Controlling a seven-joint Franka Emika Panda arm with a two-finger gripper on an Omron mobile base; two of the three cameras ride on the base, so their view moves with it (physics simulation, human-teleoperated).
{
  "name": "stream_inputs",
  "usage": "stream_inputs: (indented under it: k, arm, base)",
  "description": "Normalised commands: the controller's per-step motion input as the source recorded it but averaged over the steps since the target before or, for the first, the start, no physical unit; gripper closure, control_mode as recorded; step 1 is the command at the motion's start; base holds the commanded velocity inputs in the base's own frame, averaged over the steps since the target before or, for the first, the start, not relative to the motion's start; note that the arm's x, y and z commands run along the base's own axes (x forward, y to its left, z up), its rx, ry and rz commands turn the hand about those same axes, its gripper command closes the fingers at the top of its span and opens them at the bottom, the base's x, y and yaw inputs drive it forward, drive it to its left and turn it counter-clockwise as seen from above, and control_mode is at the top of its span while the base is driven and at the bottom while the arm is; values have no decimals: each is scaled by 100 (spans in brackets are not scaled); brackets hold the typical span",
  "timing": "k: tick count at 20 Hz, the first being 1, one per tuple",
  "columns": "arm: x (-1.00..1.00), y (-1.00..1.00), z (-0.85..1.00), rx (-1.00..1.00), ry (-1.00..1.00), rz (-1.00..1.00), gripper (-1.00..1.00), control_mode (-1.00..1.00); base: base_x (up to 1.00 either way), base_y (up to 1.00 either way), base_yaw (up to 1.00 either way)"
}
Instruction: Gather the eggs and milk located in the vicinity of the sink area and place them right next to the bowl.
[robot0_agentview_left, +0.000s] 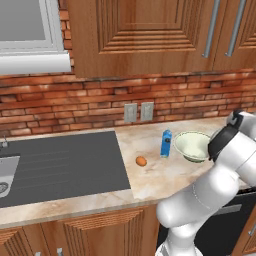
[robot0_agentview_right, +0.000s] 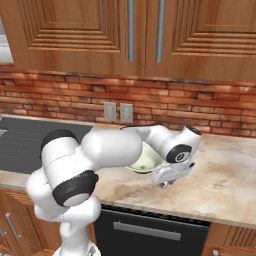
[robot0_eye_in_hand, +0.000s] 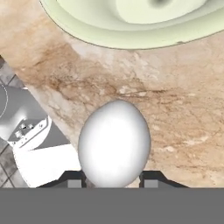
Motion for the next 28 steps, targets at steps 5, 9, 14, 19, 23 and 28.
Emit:
stream_inputs:
  k: [5, 9, 14, 19, 23, 28]
  arm:
    - [16, 0, -25, 1, -4, 5, 100, -100]
    - [31, 0, -8, 1, -4, 2, 100, -100]
    - [21, 0, 0, 1, -2, 0, 100, -100]
    - [7, 0, -6, 0, 0, 0, 100, -100]
    - [4, 0, -18, 0, 0, 0, 100, -100]
    - [9, 0, -23, 0, 0, 1, 100, -100]
  base:
    - [0, 0, 0]
    - [0, 0, 0]
    - [0, 0, 0]
    - [0, 0, 0]
    - [0, 0, 0]
    - [0, 0, 0]
